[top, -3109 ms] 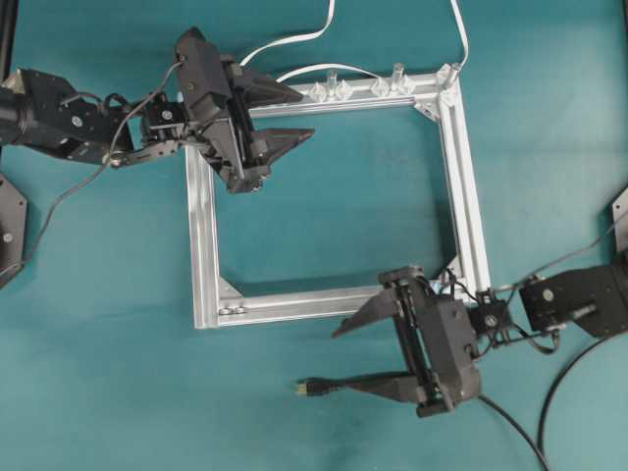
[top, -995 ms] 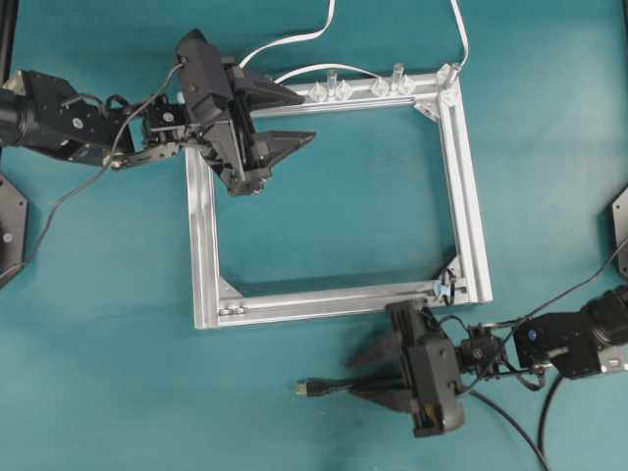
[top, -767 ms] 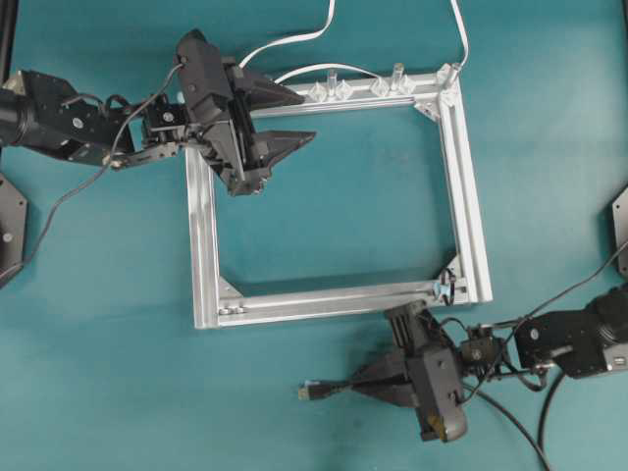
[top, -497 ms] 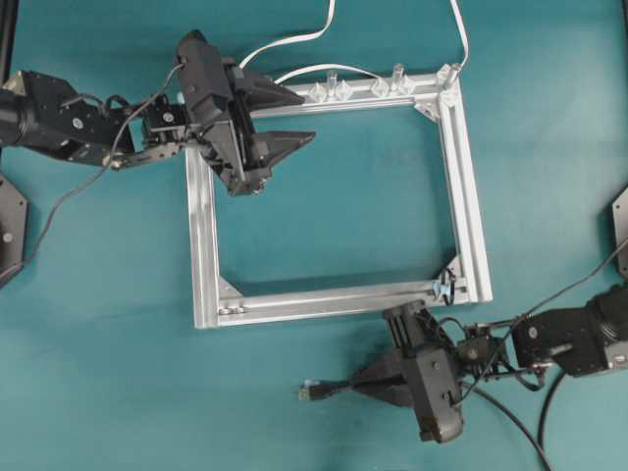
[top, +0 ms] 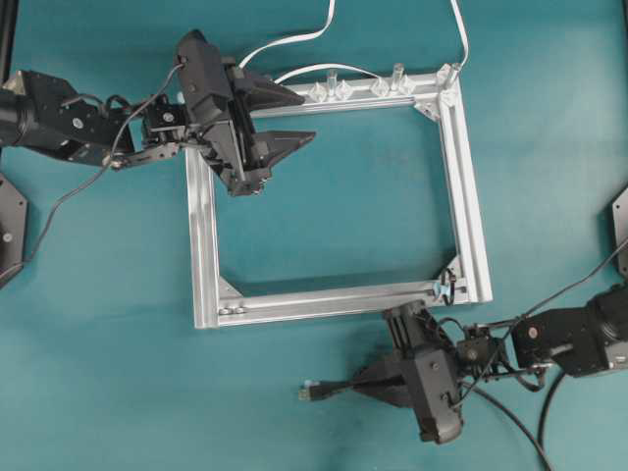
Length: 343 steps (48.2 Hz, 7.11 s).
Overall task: Insert the wire through the string loop located on the right side.
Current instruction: 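Close the right gripper on the black USB cable just behind the plug, then lift the cable with the right gripper and carry it toward the zip-tie loop, then push the USB plug through the black zip-tie loop with the right gripper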
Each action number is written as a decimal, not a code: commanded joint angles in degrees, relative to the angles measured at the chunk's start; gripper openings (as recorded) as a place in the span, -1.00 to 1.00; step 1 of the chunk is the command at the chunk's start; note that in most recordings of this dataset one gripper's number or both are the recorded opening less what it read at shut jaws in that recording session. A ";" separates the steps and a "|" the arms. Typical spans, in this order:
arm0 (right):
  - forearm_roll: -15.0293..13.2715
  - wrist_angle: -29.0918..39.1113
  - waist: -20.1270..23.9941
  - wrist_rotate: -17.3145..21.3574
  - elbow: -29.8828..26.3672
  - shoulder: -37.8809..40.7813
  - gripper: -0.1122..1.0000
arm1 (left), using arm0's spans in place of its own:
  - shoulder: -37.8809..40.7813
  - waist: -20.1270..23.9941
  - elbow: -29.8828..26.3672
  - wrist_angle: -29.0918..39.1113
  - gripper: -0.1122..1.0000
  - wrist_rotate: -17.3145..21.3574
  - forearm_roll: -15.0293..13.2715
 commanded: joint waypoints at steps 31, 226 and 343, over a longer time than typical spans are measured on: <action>0.00 4.83 -1.76 -2.20 -0.53 -12.22 -0.68 | -1.58 -0.18 -1.14 -0.26 0.36 -0.53 0.18; -0.26 24.52 -13.01 -1.67 37.27 -63.46 -0.68 | -3.60 -2.29 -2.37 3.60 0.36 -0.53 0.00; -1.58 19.42 -13.01 -1.85 29.53 -48.25 -0.68 | -3.16 -2.29 -2.55 3.96 0.36 -0.44 0.00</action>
